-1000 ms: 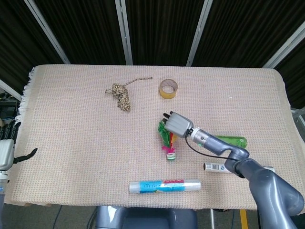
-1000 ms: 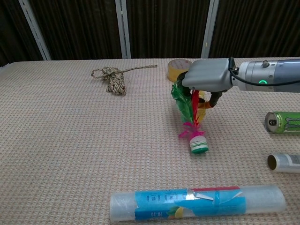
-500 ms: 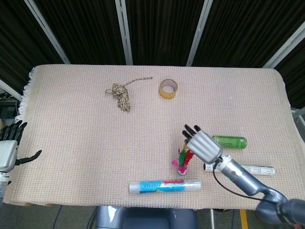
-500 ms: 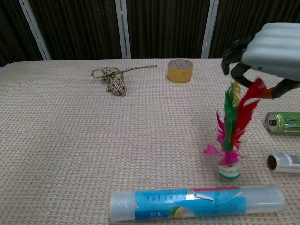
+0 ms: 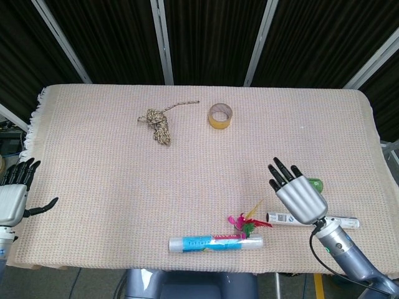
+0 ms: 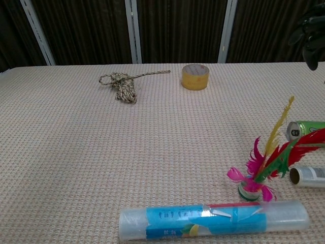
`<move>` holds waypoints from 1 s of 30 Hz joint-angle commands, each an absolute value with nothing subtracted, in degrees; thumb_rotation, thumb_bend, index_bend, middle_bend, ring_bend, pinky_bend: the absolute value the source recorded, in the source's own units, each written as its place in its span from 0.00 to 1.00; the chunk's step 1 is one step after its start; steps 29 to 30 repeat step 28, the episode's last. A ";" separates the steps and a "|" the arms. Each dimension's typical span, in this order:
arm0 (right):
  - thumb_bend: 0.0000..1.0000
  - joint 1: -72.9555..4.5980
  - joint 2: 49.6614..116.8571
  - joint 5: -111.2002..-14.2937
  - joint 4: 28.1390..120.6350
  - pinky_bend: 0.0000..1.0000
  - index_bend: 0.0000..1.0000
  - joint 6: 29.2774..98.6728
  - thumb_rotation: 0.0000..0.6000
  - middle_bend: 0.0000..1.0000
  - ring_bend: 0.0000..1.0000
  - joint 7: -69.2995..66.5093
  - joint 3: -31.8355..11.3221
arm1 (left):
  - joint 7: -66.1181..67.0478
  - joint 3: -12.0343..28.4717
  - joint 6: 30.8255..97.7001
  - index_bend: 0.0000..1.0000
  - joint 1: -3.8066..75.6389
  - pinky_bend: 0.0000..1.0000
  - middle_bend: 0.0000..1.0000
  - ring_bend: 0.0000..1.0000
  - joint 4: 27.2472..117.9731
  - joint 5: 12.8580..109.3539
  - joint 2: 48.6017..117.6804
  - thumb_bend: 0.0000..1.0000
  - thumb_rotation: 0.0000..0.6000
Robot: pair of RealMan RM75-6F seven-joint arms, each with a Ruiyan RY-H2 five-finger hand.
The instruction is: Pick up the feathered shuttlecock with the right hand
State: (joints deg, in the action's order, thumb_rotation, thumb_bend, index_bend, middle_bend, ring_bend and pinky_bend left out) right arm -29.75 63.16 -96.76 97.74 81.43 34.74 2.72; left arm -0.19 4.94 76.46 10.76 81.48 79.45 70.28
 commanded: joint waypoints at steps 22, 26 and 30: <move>0.13 -11.59 64.05 -74.76 89.46 0.06 0.01 87.96 1.00 0.00 0.00 1.32 -1.09 | -2.14 3.96 80.54 0.00 10.12 0.00 0.00 0.00 82.60 83.80 70.26 0.19 0.60; 0.13 -9.22 65.88 -75.66 88.32 0.02 0.01 89.93 1.00 0.00 0.00 2.50 -0.22 | -2.57 3.77 80.78 0.00 10.12 0.00 0.00 0.00 82.31 84.30 70.41 0.18 0.60; 0.13 -8.63 65.17 -76.10 89.43 0.02 0.01 90.17 1.00 0.00 0.00 2.52 0.01 | -2.69 3.74 80.94 0.00 10.12 0.00 0.00 0.00 82.15 84.48 70.47 0.18 0.60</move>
